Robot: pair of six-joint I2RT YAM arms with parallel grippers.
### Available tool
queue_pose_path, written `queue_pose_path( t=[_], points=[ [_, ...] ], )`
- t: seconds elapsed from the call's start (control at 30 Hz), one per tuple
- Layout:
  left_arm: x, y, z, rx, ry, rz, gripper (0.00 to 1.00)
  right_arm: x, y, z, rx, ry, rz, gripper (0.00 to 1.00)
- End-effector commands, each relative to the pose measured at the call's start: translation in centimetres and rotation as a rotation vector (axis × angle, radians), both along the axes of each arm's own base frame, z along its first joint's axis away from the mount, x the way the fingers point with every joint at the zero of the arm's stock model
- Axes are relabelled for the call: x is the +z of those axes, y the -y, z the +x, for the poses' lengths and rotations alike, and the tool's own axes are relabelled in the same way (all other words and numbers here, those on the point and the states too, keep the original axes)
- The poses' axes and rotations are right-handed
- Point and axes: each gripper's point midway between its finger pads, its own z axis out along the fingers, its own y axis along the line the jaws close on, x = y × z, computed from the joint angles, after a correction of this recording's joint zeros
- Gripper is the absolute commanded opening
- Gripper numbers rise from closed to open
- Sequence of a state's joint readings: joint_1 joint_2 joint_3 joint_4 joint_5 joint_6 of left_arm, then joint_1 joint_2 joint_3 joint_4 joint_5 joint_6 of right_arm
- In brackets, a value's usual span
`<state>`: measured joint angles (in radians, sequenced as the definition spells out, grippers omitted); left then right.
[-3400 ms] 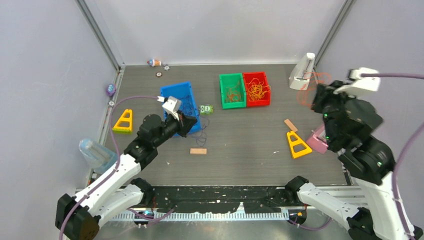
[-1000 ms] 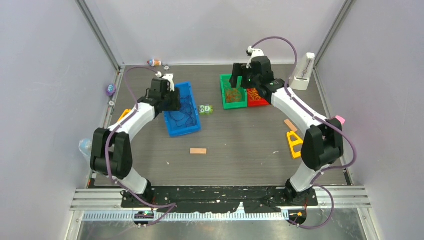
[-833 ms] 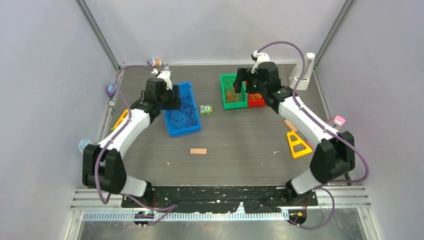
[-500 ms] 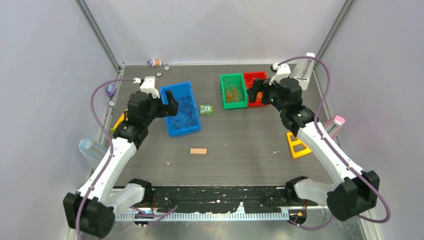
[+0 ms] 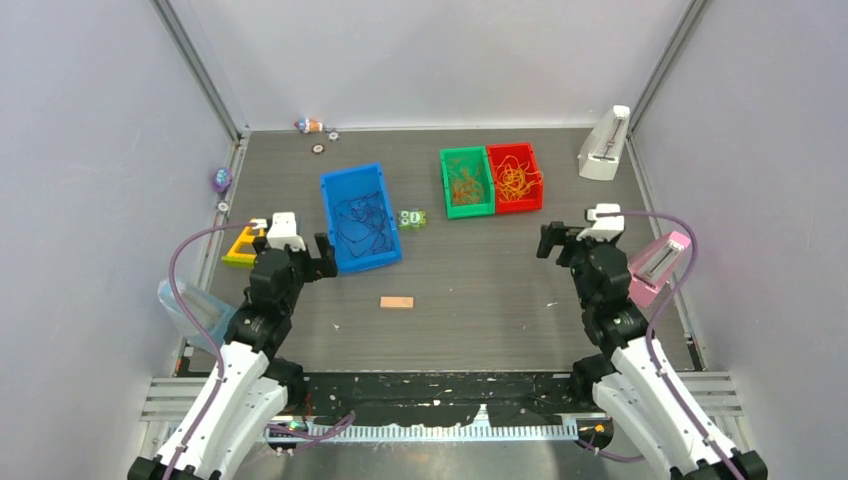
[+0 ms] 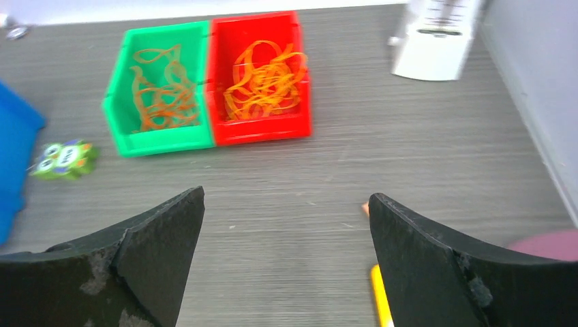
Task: Untangle the cables
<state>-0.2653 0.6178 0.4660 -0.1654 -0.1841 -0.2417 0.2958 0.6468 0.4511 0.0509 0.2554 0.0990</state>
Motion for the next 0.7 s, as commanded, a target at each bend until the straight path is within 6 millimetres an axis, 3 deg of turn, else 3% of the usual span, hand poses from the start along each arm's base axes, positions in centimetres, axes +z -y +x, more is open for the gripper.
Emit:
queue_pose_path(
  t=[0.0,0.13,0.23,0.33,0.37,0.57,0.6,0.63,0.67],
  points=[
    [1.9,-3.3,1.1,0.149,0.126,0.075,1.0,1.4,3.7,-0.1,-0.16,0.126,0.01,0.95],
    [0.7,-5.7,1.1,0.251,0.17,0.163,1.0,-0.6,4.1,0.3,-0.175,0.156,-0.03,0.95],
    [0.1,-6.8,0.9,0.304,0.198,0.171,1.0,-2.0,3.2,0.3,-0.108,0.232,-0.069,0.98],
    [-0.1,-6.8,1.2,0.296,0.229,0.18,1.0,-2.8,4.4,0.3,-0.174,0.279,-0.092,1.0],
    [-0.1,-6.6,1.4,0.274,0.248,0.201,1.0,-3.8,4.6,0.6,-0.188,0.245,-0.104,1.0],
    [-1.6,-6.2,2.6,0.233,0.286,0.261,0.99,-4.7,5.7,1.9,-0.239,0.289,-0.155,0.98],
    [-1.8,-6.2,2.8,0.233,0.29,0.261,1.0,-6.1,5.7,2.3,-0.225,0.256,-0.167,0.99],
    [-2.0,-6.2,3.0,0.235,0.29,0.261,1.0,-5.2,5.7,2.5,-0.228,0.3,-0.154,0.99],
    [-2.3,-6.2,3.1,0.237,0.296,0.259,1.0,-6.6,5.8,2.8,-0.228,0.258,-0.169,1.0]
  ],
)
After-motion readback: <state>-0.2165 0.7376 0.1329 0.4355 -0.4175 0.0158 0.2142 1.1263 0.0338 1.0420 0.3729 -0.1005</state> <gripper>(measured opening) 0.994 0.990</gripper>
